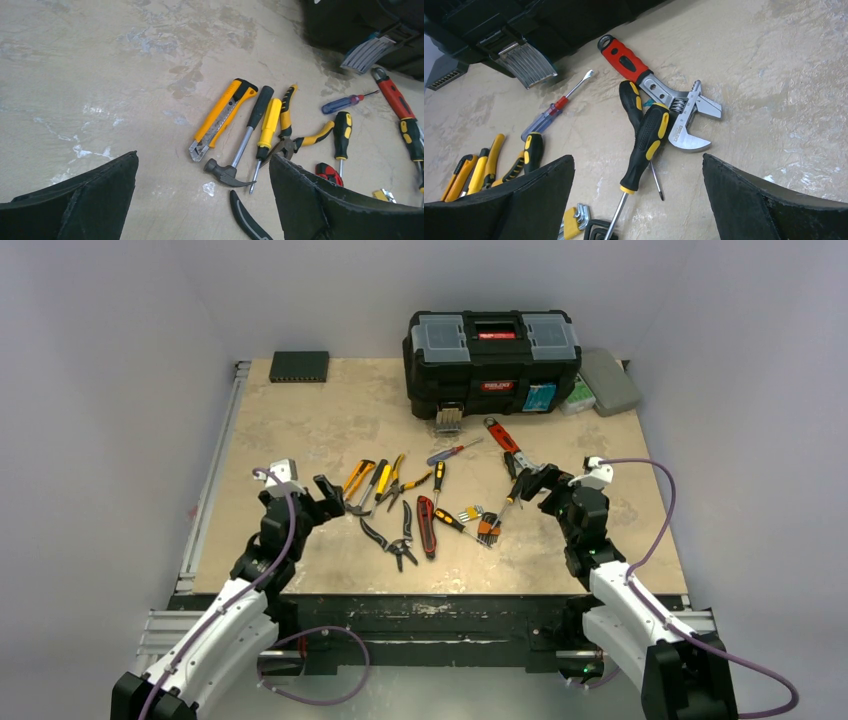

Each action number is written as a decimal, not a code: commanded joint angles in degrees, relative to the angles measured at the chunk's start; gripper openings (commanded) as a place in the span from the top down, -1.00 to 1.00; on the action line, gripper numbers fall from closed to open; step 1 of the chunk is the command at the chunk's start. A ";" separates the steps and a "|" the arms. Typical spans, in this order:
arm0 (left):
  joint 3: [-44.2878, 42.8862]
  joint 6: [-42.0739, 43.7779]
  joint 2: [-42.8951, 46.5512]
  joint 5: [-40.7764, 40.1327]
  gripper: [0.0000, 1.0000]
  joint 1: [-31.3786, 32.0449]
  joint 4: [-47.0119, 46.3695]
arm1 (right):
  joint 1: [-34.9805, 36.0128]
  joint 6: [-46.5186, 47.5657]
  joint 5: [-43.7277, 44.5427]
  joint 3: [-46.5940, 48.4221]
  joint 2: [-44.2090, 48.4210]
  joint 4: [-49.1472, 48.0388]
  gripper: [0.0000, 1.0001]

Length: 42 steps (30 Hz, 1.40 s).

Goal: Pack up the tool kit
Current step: Adjust the tool at the center of the board.

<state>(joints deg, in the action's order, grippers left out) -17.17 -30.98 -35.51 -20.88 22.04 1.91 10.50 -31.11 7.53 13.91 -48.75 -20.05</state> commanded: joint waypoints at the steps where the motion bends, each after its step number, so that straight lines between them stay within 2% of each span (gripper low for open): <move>1: 0.09 0.23 0.90 4.72 -1.00 0.11 -5.52 | -0.09 -0.04 0.29 2.76 0.54 0.93 -0.98; 7: 1.62 4.73 -1.98 20.08 -1.00 0.43 -14.28 | 0.03 1.92 -1.16 3.52 1.46 1.84 -0.98; 9: 0.40 5.10 -5.41 21.32 -0.97 1.55 -15.04 | 0.04 2.25 -2.70 4.25 0.79 2.03 -0.97; 12: -2.01 6.22 -12.07 27.47 -0.96 2.99 -16.60 | 0.84 3.75 -7.14 5.93 -3.03 0.61 -0.98; 15: -3.76 7.69 -17.16 31.00 -0.95 5.92 -18.35 | 5.44 5.87 -8.18 7.64 -6.75 -0.83 -0.98; 19: -7.19 7.26 -20.28 28.39 -0.94 11.52 -13.82 | 11.38 8.89 -8.02 10.19 -10.78 -1.36 -0.98; 24: -12.46 4.02 -20.75 23.22 -0.83 17.69 -7.37 | 14.62 9.51 -11.09 12.54 -15.99 -1.65 -0.98; 28: -14.39 -0.26 -21.89 21.49 -0.81 19.31 -6.37 | 15.86 8.91 -12.88 14.70 -20.31 -0.99 -0.98; 33: -16.32 -4.14 -27.36 21.09 -0.77 21.73 -6.09 | 16.39 8.01 -15.18 16.54 -24.66 -0.23 -0.98; 36: -19.10 -5.09 -31.79 21.07 -0.75 23.32 -5.44 | 16.92 7.99 -16.99 17.93 -27.61 0.02 -0.93; 39: -22.47 -5.40 -36.02 19.61 -0.71 24.56 -4.01 | 17.47 8.59 -18.10 19.17 -29.43 0.64 -0.69; 42: -25.27 -5.49 -38.74 18.51 -0.67 25.43 -2.23 | 18.76 10.46 -17.47 19.53 -29.29 2.21 -0.68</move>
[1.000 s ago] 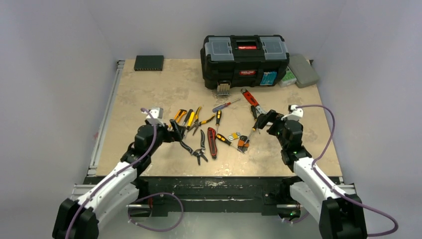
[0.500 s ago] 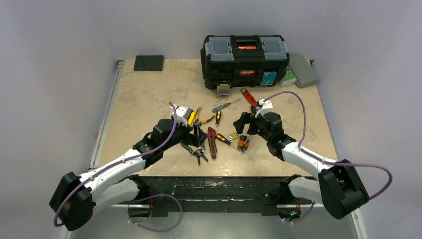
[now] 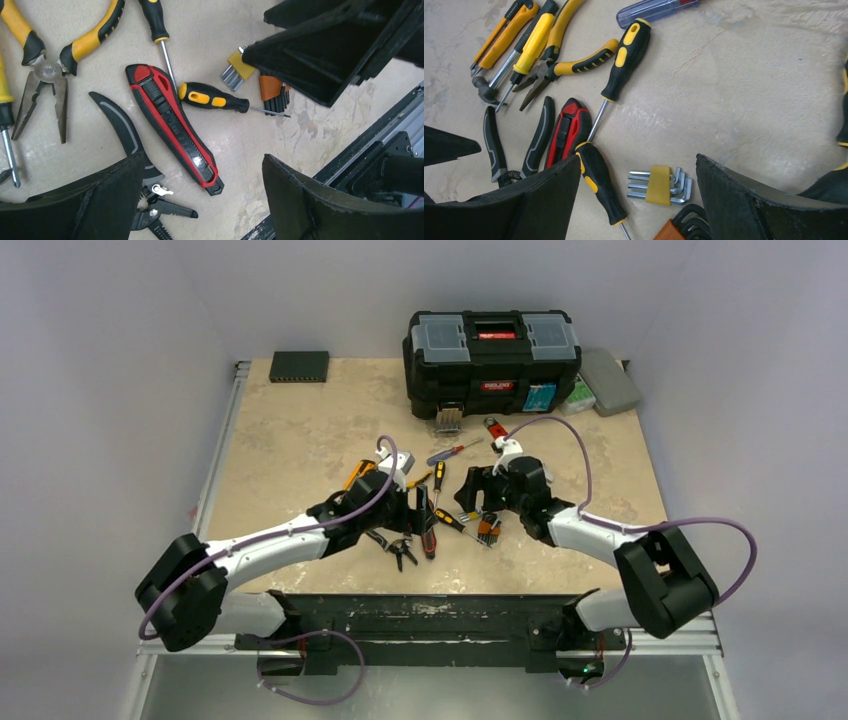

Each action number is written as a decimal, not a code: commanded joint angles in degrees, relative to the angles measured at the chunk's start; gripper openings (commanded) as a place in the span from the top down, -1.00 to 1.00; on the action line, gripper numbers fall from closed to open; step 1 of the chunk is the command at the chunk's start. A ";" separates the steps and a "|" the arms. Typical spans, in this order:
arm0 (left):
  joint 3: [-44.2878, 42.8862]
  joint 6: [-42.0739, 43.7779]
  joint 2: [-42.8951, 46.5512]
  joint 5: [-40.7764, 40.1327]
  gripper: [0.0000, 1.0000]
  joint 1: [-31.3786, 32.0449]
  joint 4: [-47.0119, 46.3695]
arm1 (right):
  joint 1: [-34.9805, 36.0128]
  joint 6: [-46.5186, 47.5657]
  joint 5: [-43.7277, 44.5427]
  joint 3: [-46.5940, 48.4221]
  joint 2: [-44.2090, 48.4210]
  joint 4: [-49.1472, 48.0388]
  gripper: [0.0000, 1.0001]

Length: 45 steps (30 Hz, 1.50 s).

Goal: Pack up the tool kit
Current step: Adjust the tool at the center of the board.

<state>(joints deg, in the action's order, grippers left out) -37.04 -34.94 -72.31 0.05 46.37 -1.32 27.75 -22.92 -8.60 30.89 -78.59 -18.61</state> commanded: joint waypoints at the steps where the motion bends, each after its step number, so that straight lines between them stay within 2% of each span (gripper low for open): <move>1: -6.40 -1.60 -2.60 -3.06 -0.66 1.21 2.99 | 2.60 3.97 0.47 2.75 1.22 1.96 -0.71; 5: -8.79 -2.36 -4.02 -8.72 -0.62 1.79 10.28 | 7.31 8.98 7.63 4.05 1.47 6.01 -0.72; 11: -7.79 -2.06 -0.81 -15.67 -0.60 1.50 16.09 | 12.63 12.55 11.71 7.64 -2.54 9.83 -0.71; 18: -6.09 -1.00 2.59 -14.75 -0.61 -1.00 18.26 | 16.75 13.42 15.93 11.10 -9.01 14.07 -0.61; 21: -6.45 -0.75 2.57 -14.68 -0.61 -1.02 18.96 | 16.90 13.07 16.96 12.65 -12.00 15.56 -0.41; 26: -6.54 -0.55 2.57 -14.20 -0.63 -0.95 19.09 | 16.86 11.96 16.18 15.03 -16.15 16.91 -0.26; 32: -7.93 0.50 1.69 -12.81 -0.66 -0.98 20.35 | 16.52 9.34 22.68 16.69 -17.36 19.79 0.15; 38: -9.58 0.88 -2.34 -11.43 -0.66 -0.32 21.41 | 13.76 6.28 24.93 16.79 -17.04 20.98 0.51; 42: -11.71 0.56 -5.69 -12.80 -0.67 1.14 22.73 | 9.55 3.24 23.37 17.21 -17.28 22.65 0.65; 45: -14.57 0.17 -8.94 -14.01 -0.71 1.91 24.43 | 6.26 1.19 23.00 16.80 -16.33 23.35 0.67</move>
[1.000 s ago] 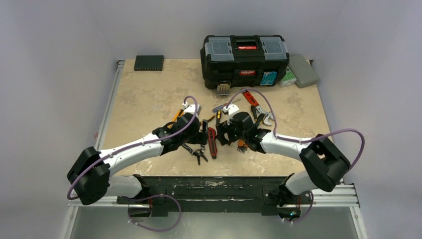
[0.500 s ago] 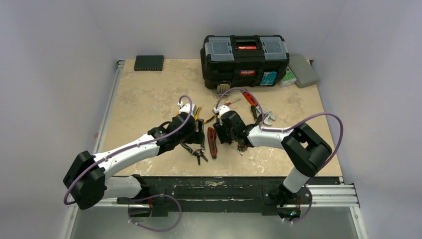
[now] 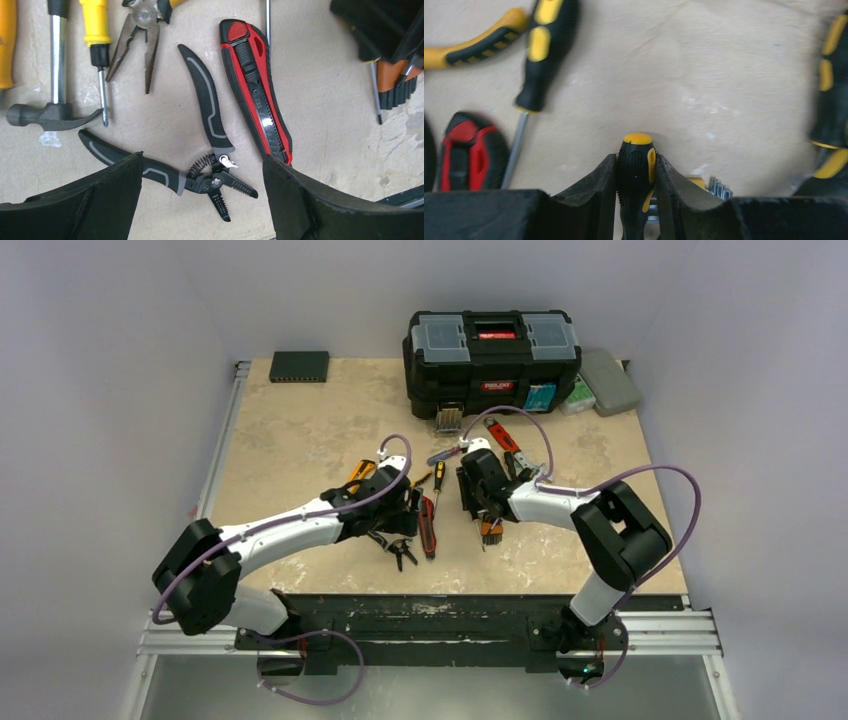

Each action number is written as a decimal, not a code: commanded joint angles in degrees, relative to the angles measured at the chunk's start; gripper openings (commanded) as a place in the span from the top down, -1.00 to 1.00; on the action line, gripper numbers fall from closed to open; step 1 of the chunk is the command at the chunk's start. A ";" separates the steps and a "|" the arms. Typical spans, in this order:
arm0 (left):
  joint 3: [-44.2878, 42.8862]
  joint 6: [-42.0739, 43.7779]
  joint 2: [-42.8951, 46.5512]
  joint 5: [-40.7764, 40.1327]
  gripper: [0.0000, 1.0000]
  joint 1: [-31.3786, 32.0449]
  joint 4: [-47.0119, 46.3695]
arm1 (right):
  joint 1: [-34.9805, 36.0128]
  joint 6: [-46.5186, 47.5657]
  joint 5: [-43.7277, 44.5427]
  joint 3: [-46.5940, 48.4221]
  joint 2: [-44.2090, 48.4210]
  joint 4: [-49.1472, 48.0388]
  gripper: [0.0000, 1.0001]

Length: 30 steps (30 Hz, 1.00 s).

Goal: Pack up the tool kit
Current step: Adjust the tool at the center of the board.

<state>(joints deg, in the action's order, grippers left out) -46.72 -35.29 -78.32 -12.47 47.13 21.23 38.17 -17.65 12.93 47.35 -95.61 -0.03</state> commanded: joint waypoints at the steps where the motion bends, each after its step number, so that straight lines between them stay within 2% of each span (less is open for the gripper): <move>1: -5.81 0.42 -4.22 -1.84 -0.72 1.45 2.34 | -4.95 -4.81 1.92 0.30 0.91 5.09 0.66; 5: -10.38 0.13 -9.81 -3.00 -0.75 2.51 4.09 | -6.95 -7.78 5.58 1.50 0.38 8.28 0.59; 10: -15.51 -0.14 -15.98 -4.45 -0.76 4.11 5.73 | -10.31 -9.41 8.60 3.41 -0.56 12.26 0.68; 15: -18.65 -1.49 -21.23 -6.41 -0.76 4.91 7.46 | -16.94 -9.78 4.51 3.45 -0.01 12.42 0.69; 21: -19.99 -2.78 -27.26 -8.97 -0.74 4.69 8.64 | -21.08 -9.95 2.28 5.05 -1.01 12.77 0.69; 25: -19.83 -5.00 -28.31 -14.56 -0.68 1.58 13.64 | -22.85 -10.17 0.85 6.26 -2.29 13.26 0.69; 30: -11.64 -2.34 -23.44 -10.44 -0.56 -6.37 8.48 | -24.03 -10.17 0.76 8.62 -3.88 13.90 0.68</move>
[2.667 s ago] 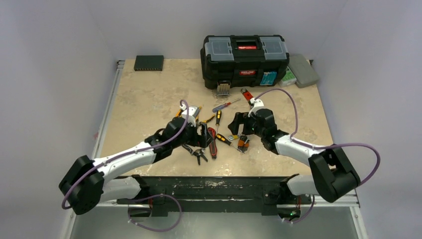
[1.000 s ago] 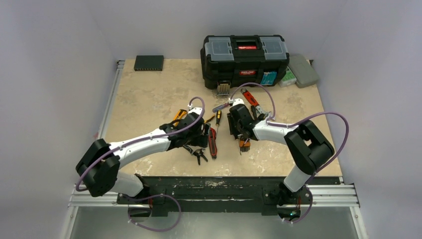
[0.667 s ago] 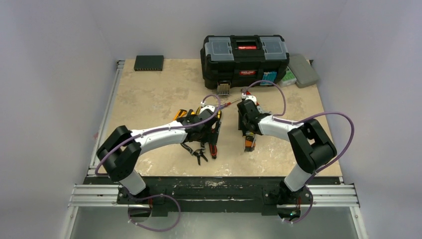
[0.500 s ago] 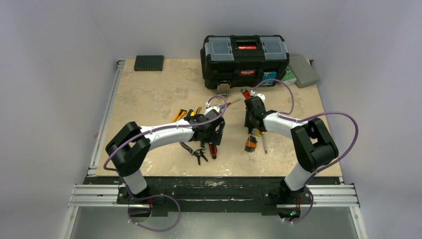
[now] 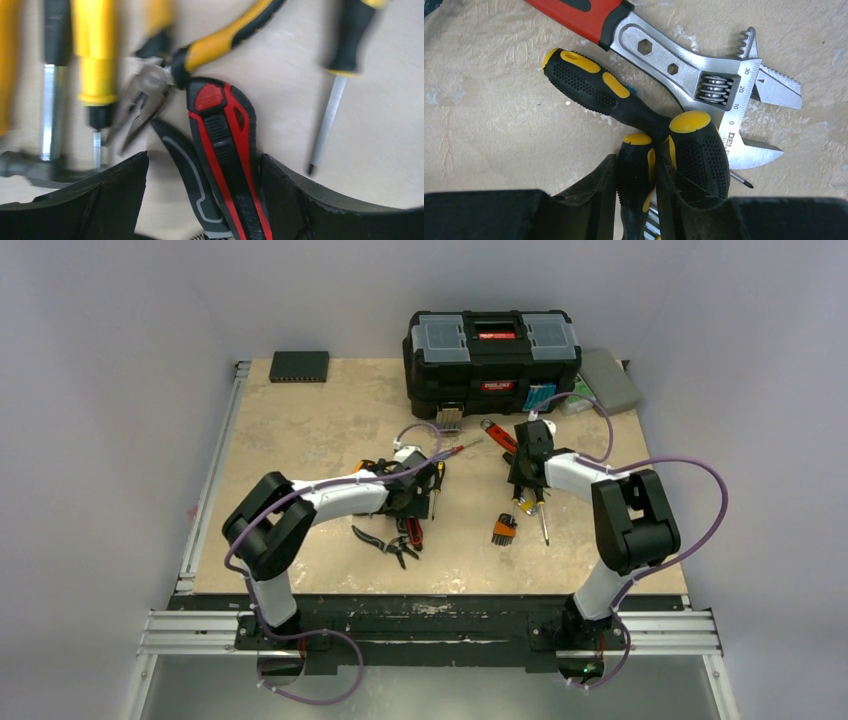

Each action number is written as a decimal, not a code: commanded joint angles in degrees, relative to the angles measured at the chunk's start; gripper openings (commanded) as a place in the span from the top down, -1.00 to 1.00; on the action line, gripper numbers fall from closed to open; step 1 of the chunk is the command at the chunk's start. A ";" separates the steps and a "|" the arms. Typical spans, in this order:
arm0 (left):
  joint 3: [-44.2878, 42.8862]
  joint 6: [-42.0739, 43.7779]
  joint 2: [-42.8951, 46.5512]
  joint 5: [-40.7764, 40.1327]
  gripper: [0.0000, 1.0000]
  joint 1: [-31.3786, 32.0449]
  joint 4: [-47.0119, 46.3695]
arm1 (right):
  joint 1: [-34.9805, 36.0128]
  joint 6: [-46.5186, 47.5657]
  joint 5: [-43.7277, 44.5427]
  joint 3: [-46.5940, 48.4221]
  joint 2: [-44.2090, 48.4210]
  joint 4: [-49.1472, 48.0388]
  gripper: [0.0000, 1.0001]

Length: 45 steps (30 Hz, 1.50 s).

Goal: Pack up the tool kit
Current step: Adjust the tool at the center of the board.

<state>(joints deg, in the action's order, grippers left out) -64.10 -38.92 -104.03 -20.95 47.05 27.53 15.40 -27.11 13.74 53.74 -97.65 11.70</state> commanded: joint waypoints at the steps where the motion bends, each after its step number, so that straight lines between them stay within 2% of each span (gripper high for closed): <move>1: 6.48 1.88 3.00 -2.03 -0.56 -7.63 2.04 | -1.58 -0.74 -0.03 2.82 -2.19 2.40 0.67; 11: 9.93 5.12 8.45 4.33 -0.53 -19.17 -0.60 | -6.09 -1.27 -3.23 6.07 -2.82 3.80 0.45; 15: 7.90 5.10 10.28 5.65 -0.53 -20.58 1.74 | -6.37 -0.24 -7.63 7.80 -0.93 6.52 0.17; 17: 5.94 5.53 12.03 6.81 -0.53 -20.01 3.75 | -5.88 0.64 -11.03 7.84 1.72 8.29 -0.05; 20: 3.15 5.69 15.97 6.01 -0.67 -16.79 6.22 | -4.27 0.89 -11.99 5.83 7.22 9.29 -0.38; 21: 1.71 5.71 17.03 4.28 -0.76 -15.28 7.62 | -3.76 0.97 -11.64 5.07 9.17 9.70 -0.41; 23: -0.95 5.79 18.44 0.52 -0.93 -12.30 10.33 | -2.40 1.38 -11.74 3.53 12.21 10.84 -0.44; 25: -3.35 6.03 19.04 0.31 -0.97 -9.75 11.66 | 0.97 1.11 -10.81 1.76 14.92 11.66 -0.46; 29: -5.05 5.63 18.86 7.33 -0.93 -6.32 7.85 | 8.50 -2.29 -10.12 -2.86 17.66 10.21 -0.45; 33: -3.68 3.85 16.07 16.89 -0.89 -5.69 -1.53 | 11.08 -7.31 -15.17 -10.00 20.57 2.51 -0.39; 36: -4.40 3.67 13.55 19.90 -0.88 -5.40 -4.42 | 12.15 -8.94 -18.38 -13.16 21.49 -1.94 -0.37; 41: -6.04 3.74 11.17 19.46 -0.87 -5.39 -4.28 | 12.98 -8.25 -20.75 -13.62 17.67 -3.31 -0.30; 45: -5.49 4.90 12.71 16.12 -0.87 -5.71 -3.09 | 13.06 -6.79 -20.59 -12.82 16.59 -3.21 -0.32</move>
<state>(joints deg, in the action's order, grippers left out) -68.14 -34.37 -93.43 -3.16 41.41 26.11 28.21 -34.48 -5.45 39.81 -80.47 11.44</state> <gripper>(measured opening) 0.938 0.651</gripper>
